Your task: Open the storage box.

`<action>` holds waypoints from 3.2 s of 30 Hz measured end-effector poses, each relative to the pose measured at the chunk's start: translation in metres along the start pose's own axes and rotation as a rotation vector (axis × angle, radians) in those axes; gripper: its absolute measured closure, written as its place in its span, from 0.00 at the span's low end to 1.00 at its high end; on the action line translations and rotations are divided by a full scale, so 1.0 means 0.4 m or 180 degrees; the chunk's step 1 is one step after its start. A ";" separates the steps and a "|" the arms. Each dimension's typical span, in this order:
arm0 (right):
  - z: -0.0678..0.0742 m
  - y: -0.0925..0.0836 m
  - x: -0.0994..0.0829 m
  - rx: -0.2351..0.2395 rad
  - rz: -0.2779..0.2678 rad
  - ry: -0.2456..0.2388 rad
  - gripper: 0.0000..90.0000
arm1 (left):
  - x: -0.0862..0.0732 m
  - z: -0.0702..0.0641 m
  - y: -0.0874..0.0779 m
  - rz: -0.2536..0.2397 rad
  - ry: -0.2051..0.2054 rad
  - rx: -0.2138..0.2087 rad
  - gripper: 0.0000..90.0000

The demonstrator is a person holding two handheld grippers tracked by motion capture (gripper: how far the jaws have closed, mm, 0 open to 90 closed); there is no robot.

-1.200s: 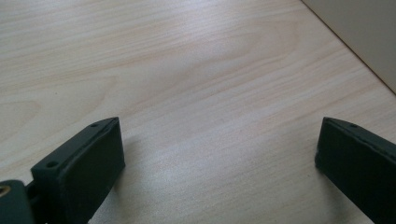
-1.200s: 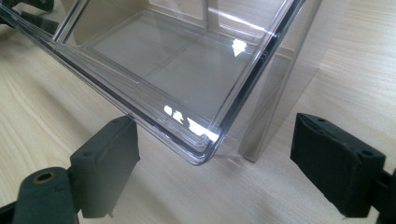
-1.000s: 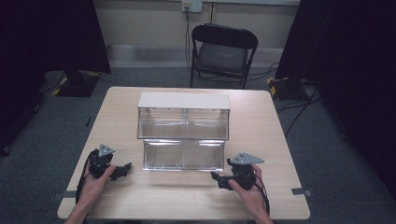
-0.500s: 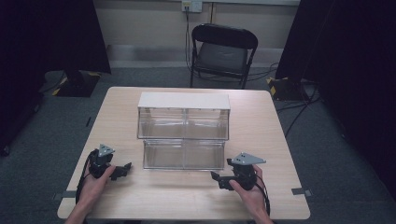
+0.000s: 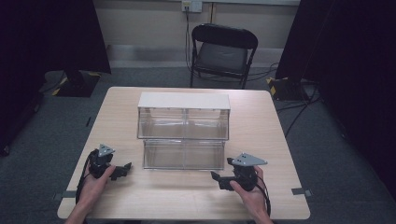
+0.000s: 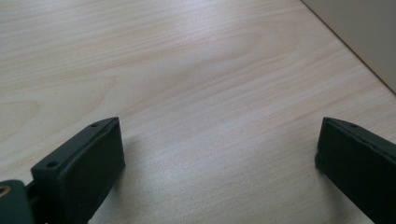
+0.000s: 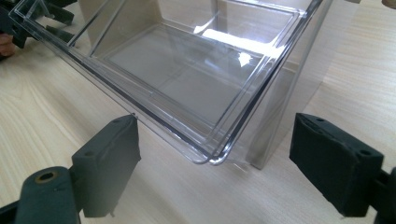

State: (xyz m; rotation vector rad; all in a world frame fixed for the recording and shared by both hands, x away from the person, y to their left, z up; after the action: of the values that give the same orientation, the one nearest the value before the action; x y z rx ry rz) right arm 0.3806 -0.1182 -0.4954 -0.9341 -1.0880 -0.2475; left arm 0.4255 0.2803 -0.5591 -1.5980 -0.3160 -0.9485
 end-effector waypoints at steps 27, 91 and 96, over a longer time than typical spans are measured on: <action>0.001 -0.004 0.015 0.0003 -0.0099 0.0073 0.17 | 0.000 0.000 0.000 0.0000 0.0000 -0.0001 0.01; 0.003 -0.008 0.058 0.0049 -0.0204 0.0110 0.15 | 0.000 0.000 0.000 0.0000 0.0000 0.0000 0.01; 0.002 -0.010 0.063 0.0037 -0.0231 0.0105 0.15 | 0.000 0.000 0.000 0.0003 0.0005 0.0001 0.01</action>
State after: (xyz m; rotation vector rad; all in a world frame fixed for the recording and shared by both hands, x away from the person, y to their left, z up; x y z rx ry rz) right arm 0.3898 -0.1137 -0.4720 -0.8785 -1.0930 -0.3150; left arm 0.4254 0.2804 -0.5592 -1.5971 -0.3142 -0.9488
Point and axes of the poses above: each handheld gripper's, and its own axes: y roughly forward along the jaws, x roughly out of its top, z roughly to its left, the point moved 8 cm from there along y, roughly forward along the jaws, and after that the axes turned 2 degrees about y, right-handed, at the moved point
